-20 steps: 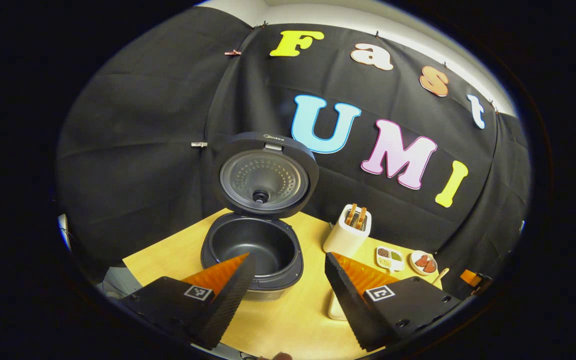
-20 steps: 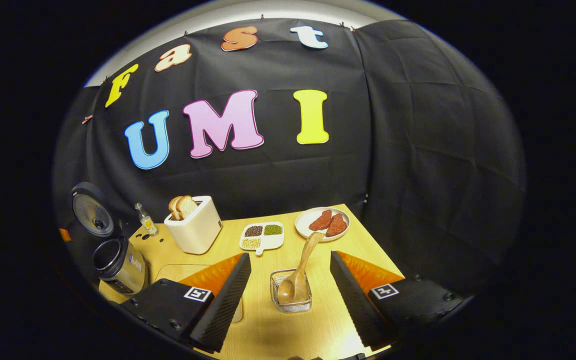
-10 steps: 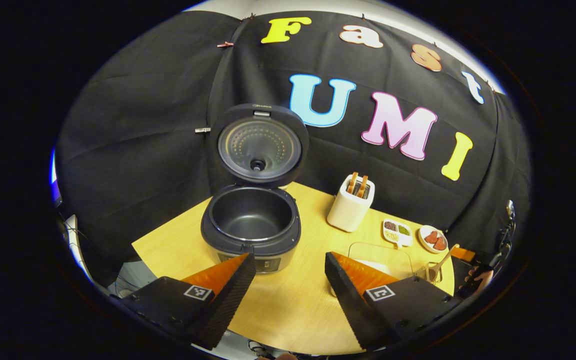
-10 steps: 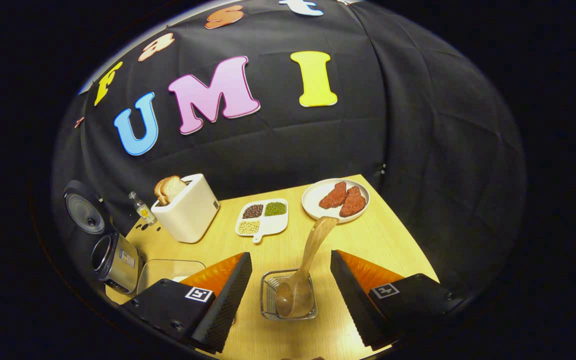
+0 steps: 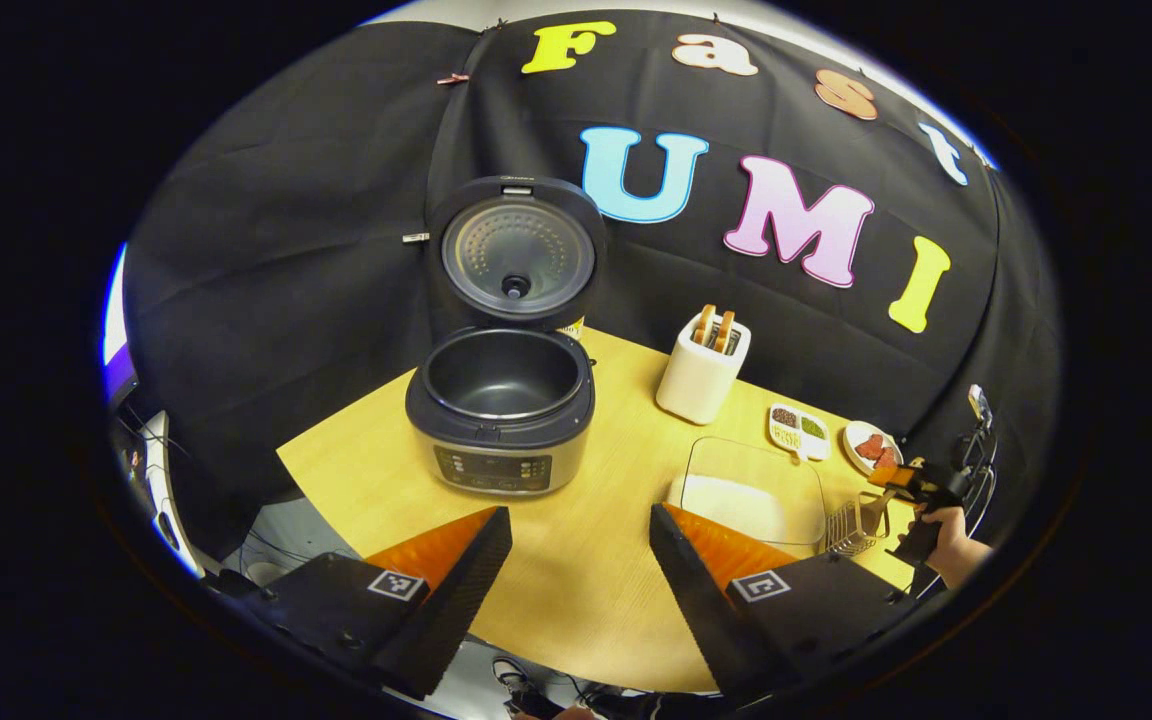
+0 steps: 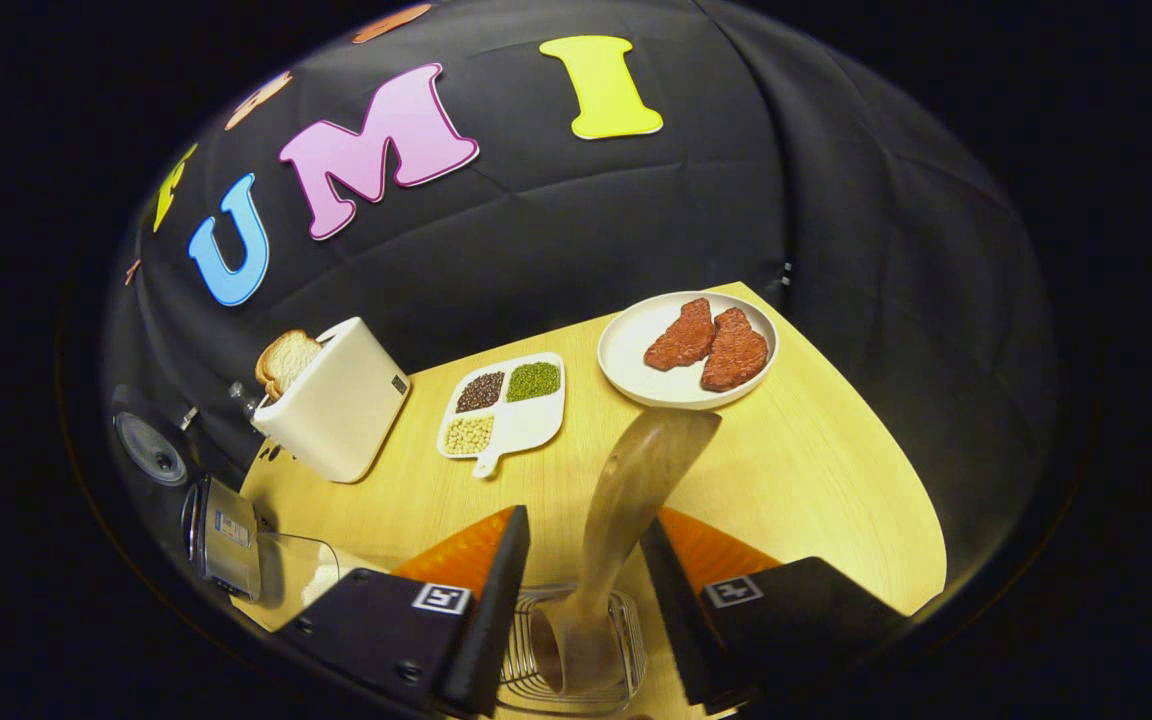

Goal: Close the left gripper, press the button to open the rice cooker; take a wooden spoon from the chopstick holder with the right hand, scoop a spoonful of rice and pour it into the rice cooker, then put the wooden spoon back into the chopstick holder.

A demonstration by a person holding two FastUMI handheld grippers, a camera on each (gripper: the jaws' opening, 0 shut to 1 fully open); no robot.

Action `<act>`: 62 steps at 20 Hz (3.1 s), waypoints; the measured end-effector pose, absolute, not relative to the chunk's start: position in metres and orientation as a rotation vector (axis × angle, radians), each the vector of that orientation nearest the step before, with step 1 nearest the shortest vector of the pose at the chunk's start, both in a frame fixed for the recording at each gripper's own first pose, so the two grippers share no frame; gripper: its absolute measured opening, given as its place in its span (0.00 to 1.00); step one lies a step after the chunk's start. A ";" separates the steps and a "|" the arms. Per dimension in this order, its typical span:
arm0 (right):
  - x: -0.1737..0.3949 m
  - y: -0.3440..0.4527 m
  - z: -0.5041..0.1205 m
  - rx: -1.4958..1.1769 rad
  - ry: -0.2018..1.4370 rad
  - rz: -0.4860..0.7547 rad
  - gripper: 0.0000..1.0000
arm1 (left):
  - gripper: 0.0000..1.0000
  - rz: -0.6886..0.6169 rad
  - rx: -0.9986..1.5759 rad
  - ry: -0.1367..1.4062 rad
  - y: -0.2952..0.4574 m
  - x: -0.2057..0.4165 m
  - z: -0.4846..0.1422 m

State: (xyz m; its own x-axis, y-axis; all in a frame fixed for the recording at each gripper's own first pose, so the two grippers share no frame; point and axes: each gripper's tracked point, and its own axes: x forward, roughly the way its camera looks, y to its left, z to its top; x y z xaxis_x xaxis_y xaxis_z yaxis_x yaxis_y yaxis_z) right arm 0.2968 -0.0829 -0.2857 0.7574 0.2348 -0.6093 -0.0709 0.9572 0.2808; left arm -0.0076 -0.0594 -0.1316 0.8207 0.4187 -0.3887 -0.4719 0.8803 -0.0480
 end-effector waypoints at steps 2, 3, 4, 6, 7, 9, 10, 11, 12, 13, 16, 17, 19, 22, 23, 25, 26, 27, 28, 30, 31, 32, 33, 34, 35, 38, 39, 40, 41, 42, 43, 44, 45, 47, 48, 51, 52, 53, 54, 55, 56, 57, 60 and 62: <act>0.296 -0.082 -0.289 0.239 0.708 0.154 0.37 | 0.96 0.466 -0.152 0.390 -0.067 -0.016 -0.142; 0.296 -0.085 -0.286 0.227 0.706 0.158 0.29 | 0.96 0.459 -0.155 0.397 -0.069 -0.018 -0.147; 0.295 -0.077 -0.290 0.221 0.709 0.186 0.21 | 0.96 0.451 -0.158 0.400 -0.069 -0.018 -0.150; 0.288 -0.085 -0.282 0.211 0.705 0.148 0.17 | 0.96 0.437 -0.166 0.397 -0.068 -0.015 -0.154; 0.282 -0.082 -0.277 0.223 0.710 0.150 0.16 | 0.96 0.428 -0.172 0.396 -0.068 -0.016 -0.154; 0.280 -0.075 -0.265 0.218 0.675 0.166 0.10 | 0.96 0.410 -0.174 0.387 -0.065 -0.015 -0.152; 0.278 -0.072 -0.258 0.199 0.658 0.175 0.09 | 0.96 0.405 -0.167 0.380 -0.061 -0.016 -0.149; 0.273 -0.072 -0.252 0.180 0.650 0.177 0.09 | 0.96 0.399 -0.163 0.378 -0.055 -0.018 -0.147; 0.271 -0.071 -0.243 0.168 0.639 0.174 0.10 | 0.96 0.386 -0.162 0.375 -0.052 -0.018 -0.144; 0.269 -0.069 -0.232 0.160 0.617 0.168 0.09 | 0.96 0.371 -0.159 0.368 -0.050 -0.018 -0.142; 0.262 -0.065 -0.197 0.137 0.549 0.145 0.09 | 0.96 0.342 -0.132 0.358 -0.031 -0.018 -0.134; 0.259 -0.064 -0.185 0.127 0.526 0.137 0.09 | 0.96 0.331 -0.131 0.355 -0.025 -0.019 -0.132; 0.255 -0.058 -0.161 0.120 0.475 0.139 0.09 | 0.96 0.309 -0.141 0.341 -0.012 -0.019 -0.127; 0.244 -0.031 -0.137 0.174 0.448 0.160 0.09 | 0.96 0.291 -0.153 0.338 0.008 -0.020 -0.127; 0.240 -0.017 -0.131 0.195 0.440 0.181 0.09 | 0.96 0.286 -0.156 0.341 0.015 -0.020 -0.129; 0.234 0.010 -0.121 0.211 0.420 0.226 0.09 | 0.96 0.278 -0.161 0.346 0.026 -0.022 -0.131; 0.232 0.025 -0.118 0.205 0.409 0.250 0.09 | 0.97 0.274 -0.163 0.350 0.032 -0.023 -0.131; 0.228 0.039 -0.117 0.192 0.397 0.273 0.09 | 0.97 0.272 -0.164 0.354 0.037 -0.023 -0.133; 0.226 0.054 -0.120 0.167 0.392 0.295 0.09 | 0.96 0.269 -0.165 0.359 0.042 -0.024 -0.133; 0.219 0.076 -0.131 0.124 0.389 0.328 0.09 | 0.96 0.264 -0.162 0.372 0.050 -0.024 -0.136; 0.216 0.086 -0.143 0.098 0.395 0.336 0.09 | 0.96 0.263 -0.159 0.381 0.053 -0.024 -0.140; 0.215 0.092 -0.157 0.066 0.405 0.339 0.09 | 0.96 0.263 -0.156 0.392 0.057 -0.025 -0.143; 0.213 0.098 -0.169 0.034 0.412 0.342 0.09 | 0.96 0.263 -0.152 0.405 0.060 -0.025 -0.147; 0.211 0.105 -0.182 0.000 0.413 0.349 0.09 | 0.96 0.262 -0.150 0.418 0.063 -0.026 -0.151; 0.210 0.109 -0.192 -0.036 0.406 0.347 0.09 | 0.97 0.261 -0.149 0.428 0.066 -0.027 -0.154; 0.208 0.111 -0.220 -0.150 0.381 0.315 0.09 | 0.96 0.263 -0.144 0.451 0.076 -0.031 -0.162; 0.206 0.114 -0.232 -0.165 0.393 0.310 0.09 | 0.96 0.265 -0.144 0.456 0.078 -0.032 -0.165; 0.199 0.120 -0.243 -0.160 0.420 0.312 0.09 | 0.96 0.266 -0.145 0.460 0.080 -0.033 -0.167; 0.196 0.125 -0.246 -0.151 0.419 0.308 0.09 | 0.96 0.268 -0.147 0.463 0.081 -0.034 -0.168; 0.194 0.129 -0.246 -0.144 0.415 0.303 0.10 | 0.96 0.270 -0.148 0.463 0.083 -0.034 -0.168; 0.188 0.136 -0.247 -0.129 0.425 0.306 0.09 | 0.96 0.273 -0.150 0.461 0.085 -0.035 -0.169; 0.180 0.145 -0.251 -0.106 0.445 0.317 0.09 | 0.96 0.274 -0.155 0.458 0.086 -0.035 -0.168; 0.171 0.154 -0.256 -0.084 0.472 0.331 0.09 | 0.96 0.275 -0.161 0.455 0.087 -0.035 -0.168; 0.160 0.166 -0.259 -0.048 0.504 0.349 0.09 | 0.96 0.279 -0.171 0.453 0.087 -0.036 -0.169; 0.155 0.171 -0.260 -0.026 0.522 0.353 0.09 | 0.96 0.280 -0.176 0.449 0.087 -0.036 -0.168; 0.147 0.179 -0.265 0.111 0.604 0.345 0.09 | 0.96 0.277 -0.187 0.434 0.084 -0.038 -0.165; 0.145 0.181 -0.265 0.175 0.633 0.336 0.10 | 0.96 0.277 -0.188 0.433 0.083 -0.038 -0.165; 0.145 0.181 -0.265 0.235 0.664 0.321 0.09 | 0.96 0.278 -0.189 0.434 0.084 -0.040 -0.166; 0.144 0.178 -0.265 0.291 0.691 0.300 0.09 | 0.97 0.279 -0.191 0.434 0.084 -0.039 -0.165; 0.146 0.175 -0.266 0.343 0.718 0.280 0.09 | 0.96 0.279 -0.195 0.433 0.084 -0.040 -0.165; 0.146 0.172 -0.267 0.395 0.741 0.263 0.09 | 0.96 0.279 -0.200 0.432 0.084 -0.040 -0.164; 0.145 0.170 -0.267 0.444 0.764 0.252 0.09 | 0.96 0.279 -0.203 0.428 0.084 -0.040 -0.164; 0.145 0.161 -0.264 0.570 0.792 0.227 0.09 | 0.96 0.281 -0.207 0.423 0.086 -0.039 -0.161; 0.146 0.155 -0.258 0.634 0.792 0.218 0.09 | 0.96 0.283 -0.203 0.420 0.088 -0.038 -0.159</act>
State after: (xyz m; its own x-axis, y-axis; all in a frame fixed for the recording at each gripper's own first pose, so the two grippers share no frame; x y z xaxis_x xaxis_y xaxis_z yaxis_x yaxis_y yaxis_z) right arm 0.1457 0.1549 -0.2584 0.6917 0.4104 -0.5942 0.0484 0.7946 0.6053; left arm -0.0377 0.0879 -0.1585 0.8750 0.2278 -0.4273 -0.3110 0.9408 -0.1352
